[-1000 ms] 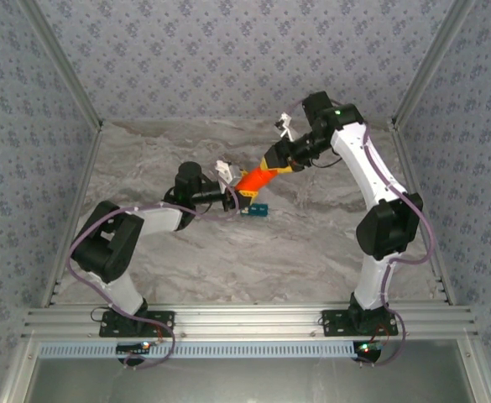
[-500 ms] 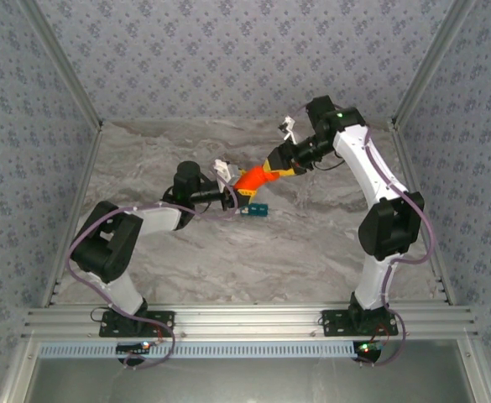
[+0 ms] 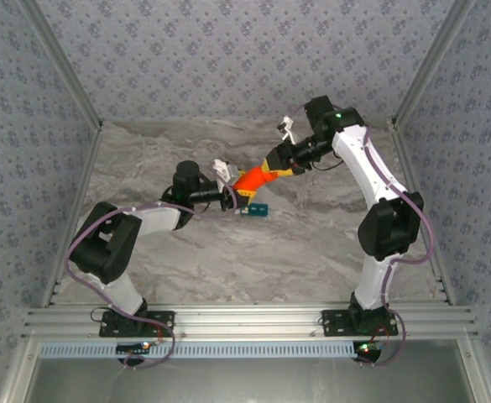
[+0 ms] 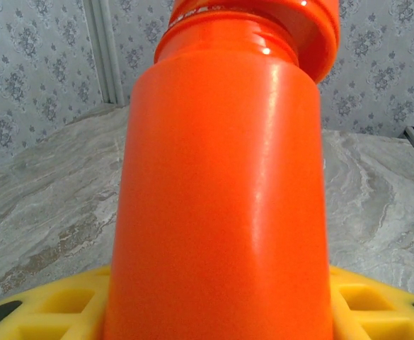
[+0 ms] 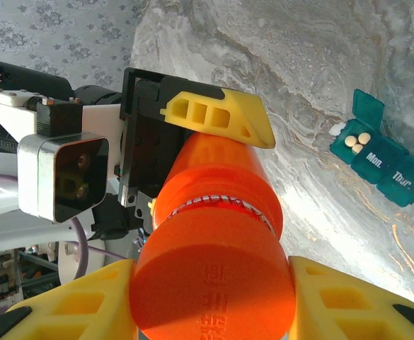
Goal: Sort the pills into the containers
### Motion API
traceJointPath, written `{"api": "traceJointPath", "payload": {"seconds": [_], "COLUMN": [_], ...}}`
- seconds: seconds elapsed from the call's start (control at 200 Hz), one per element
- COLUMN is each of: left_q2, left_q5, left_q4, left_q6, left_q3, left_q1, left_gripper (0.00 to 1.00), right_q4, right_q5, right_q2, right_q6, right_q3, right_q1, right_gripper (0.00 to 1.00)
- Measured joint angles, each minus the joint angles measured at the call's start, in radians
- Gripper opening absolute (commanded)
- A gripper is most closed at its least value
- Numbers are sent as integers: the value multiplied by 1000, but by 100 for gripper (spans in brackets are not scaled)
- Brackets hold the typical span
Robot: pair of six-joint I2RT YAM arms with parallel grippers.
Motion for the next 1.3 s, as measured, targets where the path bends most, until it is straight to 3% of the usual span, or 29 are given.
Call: {"api": "traceJointPath", "payload": {"seconds": [0.765,1.299], "left_q2": [-21,-22], "left_q5": [3,22], "left_q4": [-12,-206], "left_q6": [2,105], "left_q3": [2,36], "left_q1": [-8,3], "left_gripper": [0,0], "right_q4": [21,-13], "right_q5": [-52,-44], "right_q2": [11,64], "right_q6": [6,-18], "right_q3": [-4,8], "right_q1": [0,19], "right_gripper": [43,42]}}
